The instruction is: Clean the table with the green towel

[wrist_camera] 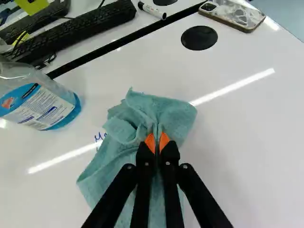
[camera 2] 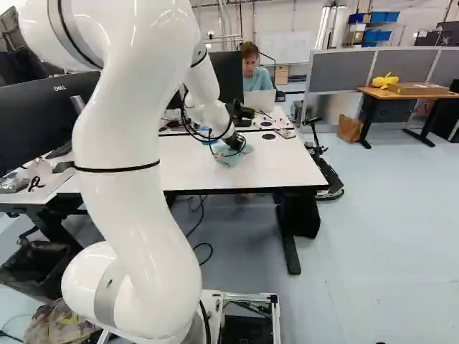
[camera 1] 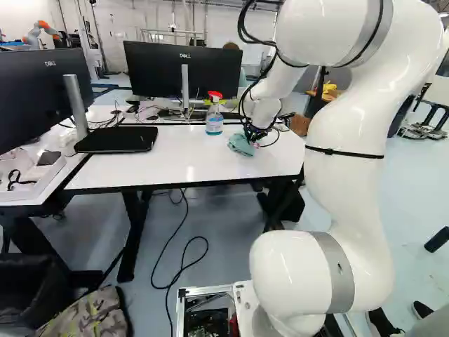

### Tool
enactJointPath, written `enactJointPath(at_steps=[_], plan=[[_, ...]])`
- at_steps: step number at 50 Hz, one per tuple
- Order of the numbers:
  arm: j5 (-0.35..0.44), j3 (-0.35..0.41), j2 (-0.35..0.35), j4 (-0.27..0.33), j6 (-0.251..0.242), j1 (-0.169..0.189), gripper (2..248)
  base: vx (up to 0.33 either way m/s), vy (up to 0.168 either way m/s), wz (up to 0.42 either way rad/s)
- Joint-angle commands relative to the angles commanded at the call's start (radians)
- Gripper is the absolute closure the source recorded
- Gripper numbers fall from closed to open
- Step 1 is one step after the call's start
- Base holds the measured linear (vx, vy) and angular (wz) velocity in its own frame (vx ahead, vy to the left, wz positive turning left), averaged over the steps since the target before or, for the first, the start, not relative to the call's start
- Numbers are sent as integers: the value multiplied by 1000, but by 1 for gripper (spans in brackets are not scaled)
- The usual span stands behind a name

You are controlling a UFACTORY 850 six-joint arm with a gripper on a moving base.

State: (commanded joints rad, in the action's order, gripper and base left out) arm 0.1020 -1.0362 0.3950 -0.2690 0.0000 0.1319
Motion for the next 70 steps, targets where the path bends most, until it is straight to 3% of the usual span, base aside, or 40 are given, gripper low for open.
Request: enactJointPath(at_steps=[24, 39, 56, 70], plan=[[0, -129, 100, 0, 0, -7, 219, 0, 0, 0], [0, -185, 142, 0, 0, -34, 219, 0, 0, 0], [0, -191, 146, 0, 0, -79, 219, 0, 0, 0], [0, -138, 106, 0, 0, -106, 219, 0, 0, 0]])
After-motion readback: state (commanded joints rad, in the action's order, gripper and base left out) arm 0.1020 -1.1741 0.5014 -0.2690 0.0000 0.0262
